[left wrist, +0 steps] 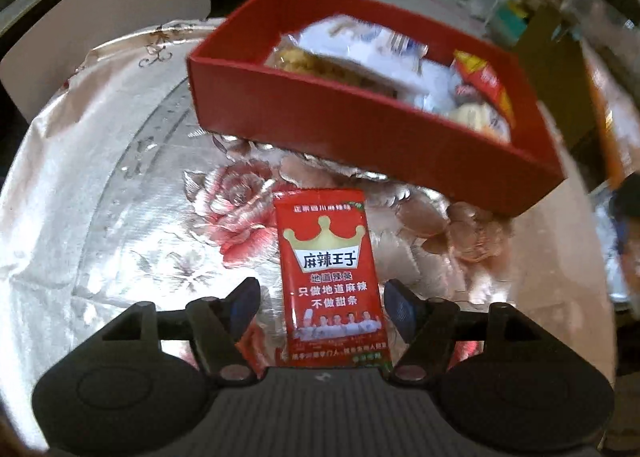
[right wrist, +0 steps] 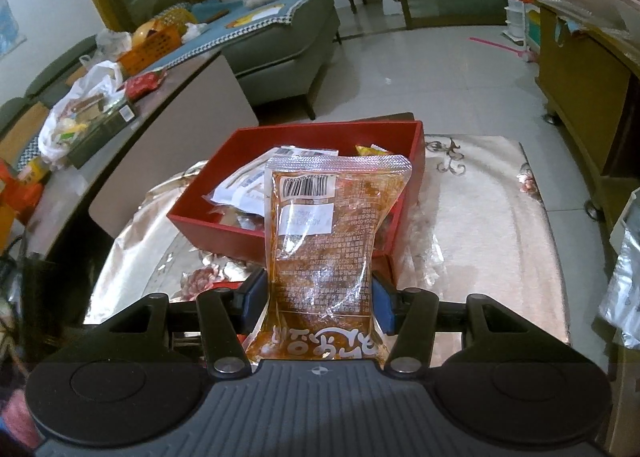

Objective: Organize snacks
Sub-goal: 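Lift the spicy-strip packet and pastry bag and carry both over the red box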

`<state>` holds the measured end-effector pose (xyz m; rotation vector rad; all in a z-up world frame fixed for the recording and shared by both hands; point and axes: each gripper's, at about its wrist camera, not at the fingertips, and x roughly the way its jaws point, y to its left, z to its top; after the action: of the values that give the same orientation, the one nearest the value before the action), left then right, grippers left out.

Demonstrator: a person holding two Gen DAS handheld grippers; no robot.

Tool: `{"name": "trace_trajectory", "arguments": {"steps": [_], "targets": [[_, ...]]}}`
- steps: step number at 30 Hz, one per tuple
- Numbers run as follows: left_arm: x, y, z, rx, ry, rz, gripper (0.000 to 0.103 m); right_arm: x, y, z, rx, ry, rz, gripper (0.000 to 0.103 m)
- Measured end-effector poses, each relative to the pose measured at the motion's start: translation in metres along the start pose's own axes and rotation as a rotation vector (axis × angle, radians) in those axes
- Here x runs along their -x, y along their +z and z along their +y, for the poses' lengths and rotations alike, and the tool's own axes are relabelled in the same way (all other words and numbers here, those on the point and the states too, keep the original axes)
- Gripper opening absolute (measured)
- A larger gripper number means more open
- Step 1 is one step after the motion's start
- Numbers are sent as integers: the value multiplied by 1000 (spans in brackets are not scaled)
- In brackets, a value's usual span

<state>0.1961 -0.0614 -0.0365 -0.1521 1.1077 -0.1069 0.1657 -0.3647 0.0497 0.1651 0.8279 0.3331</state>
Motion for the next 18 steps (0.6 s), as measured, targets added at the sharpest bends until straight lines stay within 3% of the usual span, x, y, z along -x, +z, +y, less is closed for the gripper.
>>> {"name": "trace_trajectory", "arguments": {"steps": [2,4,6,8,13,18], "targets": [[-9,-3,-7,2,20,5,68,-2,1,2,6,5,4,62],[-12,-6,-20,-37,72,-9,68,-3,0,3,8,4,9,62],[-12,-11,-29,-79,108,-32,59,-5,0,3,11,2,15,62],[-9,-12,-32,-94,92,-40,45,-6,-1,4,19,-6,19,62],[2,-13,-24,-79,70,-42,41,-5,0,5,20,-10,11,62],[28,-9,-22,-96,61,-121,41,-6,0,8,27,-14,7,62]]}}
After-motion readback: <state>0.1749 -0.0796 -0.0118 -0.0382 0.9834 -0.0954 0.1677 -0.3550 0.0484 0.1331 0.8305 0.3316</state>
